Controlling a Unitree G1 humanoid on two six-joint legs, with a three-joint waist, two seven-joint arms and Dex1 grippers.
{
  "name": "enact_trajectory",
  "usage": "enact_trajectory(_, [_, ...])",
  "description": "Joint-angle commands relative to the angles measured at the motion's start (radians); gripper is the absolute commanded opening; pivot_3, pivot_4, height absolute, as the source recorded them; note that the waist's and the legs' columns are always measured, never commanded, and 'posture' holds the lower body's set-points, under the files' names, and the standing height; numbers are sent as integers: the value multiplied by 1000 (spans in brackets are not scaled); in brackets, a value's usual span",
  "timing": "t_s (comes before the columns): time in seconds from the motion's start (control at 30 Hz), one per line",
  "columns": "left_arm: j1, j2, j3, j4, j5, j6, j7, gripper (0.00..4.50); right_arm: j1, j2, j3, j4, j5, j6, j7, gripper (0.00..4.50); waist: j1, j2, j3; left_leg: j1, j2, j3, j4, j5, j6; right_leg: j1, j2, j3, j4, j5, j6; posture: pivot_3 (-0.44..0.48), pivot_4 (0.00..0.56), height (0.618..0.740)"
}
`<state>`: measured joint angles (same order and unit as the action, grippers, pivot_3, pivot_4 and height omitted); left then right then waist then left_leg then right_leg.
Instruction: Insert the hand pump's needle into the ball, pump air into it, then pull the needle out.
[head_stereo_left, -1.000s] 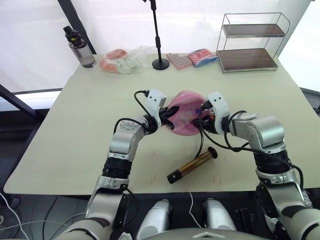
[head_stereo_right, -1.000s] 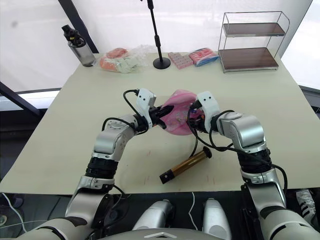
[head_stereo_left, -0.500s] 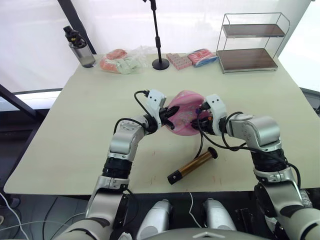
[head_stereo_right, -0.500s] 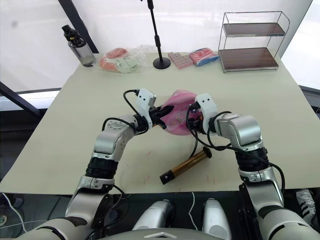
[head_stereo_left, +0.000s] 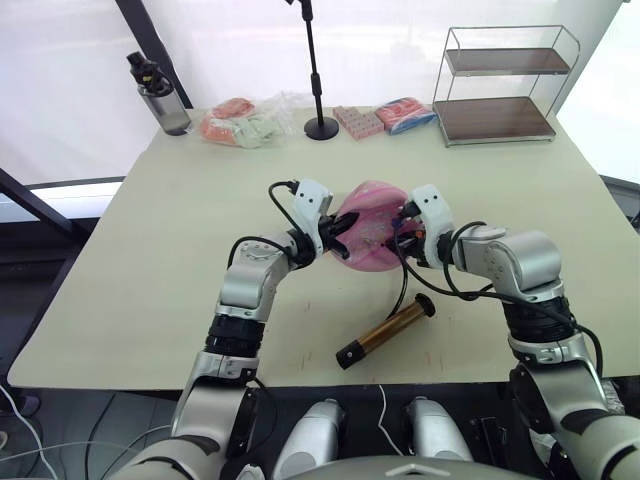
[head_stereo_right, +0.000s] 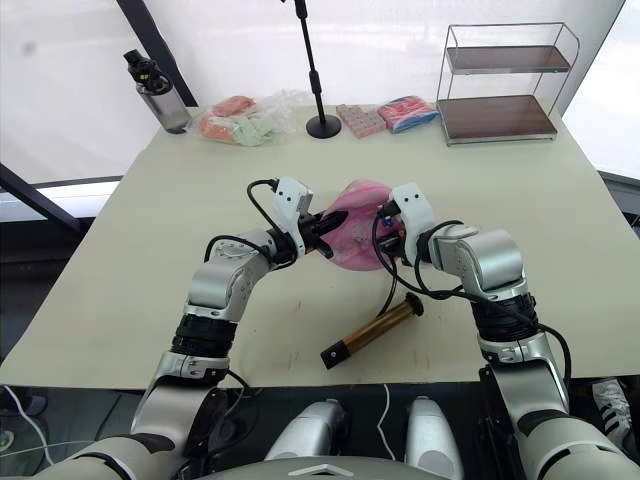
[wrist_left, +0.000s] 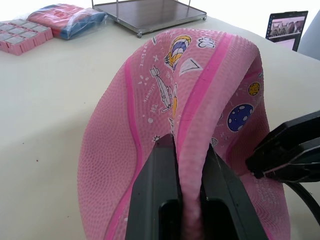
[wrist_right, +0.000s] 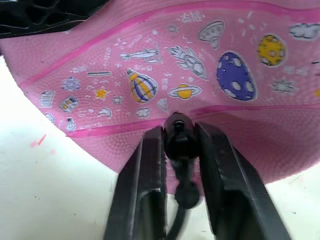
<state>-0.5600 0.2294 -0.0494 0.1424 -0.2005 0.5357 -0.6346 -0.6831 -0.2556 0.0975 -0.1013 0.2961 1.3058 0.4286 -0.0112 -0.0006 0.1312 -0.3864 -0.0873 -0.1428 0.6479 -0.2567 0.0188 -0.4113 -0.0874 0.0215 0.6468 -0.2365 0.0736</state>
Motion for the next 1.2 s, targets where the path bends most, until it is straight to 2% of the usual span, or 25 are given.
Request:
enact_trajectory(0.03, [39, -6, -54, 55, 11, 39, -8, 0, -22, -6, -9, -19, 11, -5, -6, 330, 0, 0, 0, 0, 0, 0, 0, 0, 0, 0, 0, 0, 0, 0, 0, 0, 150, 740])
enact_trajectory(0.27, [41, -8, -53, 57, 11, 38, -5, 0, -28, -15, 12, -14, 4, -25, -10, 330, 0, 0, 0, 0, 0, 0, 0, 0, 0, 0, 0, 0, 0, 0, 0, 0, 150, 740])
enact_trajectory(0.53, [37, -10, -50, 72, 10, 35, -5, 0, -73, -121, 256, -16, -79, -178, 69, 330, -1, 0, 0, 1, 0, 0, 0, 0, 0, 1, 0, 0, 0, 0, 0, 0, 150, 740])
enact_trajectory(0.8, [28, -22, -38, 113, 3, 33, -2, 0, -130, -173, 434, 78, -161, -208, 152, 330, -1, 0, 0, 5, 0, 0, 1, -1, 1, 5, 0, -1, 0, 0, 0, 0, 150, 740])
enact_trajectory(1.2, [33, -25, -38, 129, 7, 21, 0, 0, -164, -187, 482, 168, -220, -189, 200, 330, 0, 0, -2, 8, 0, -1, 1, -2, 3, 9, 0, -2, -1, 0, 0, 0, 150, 740])
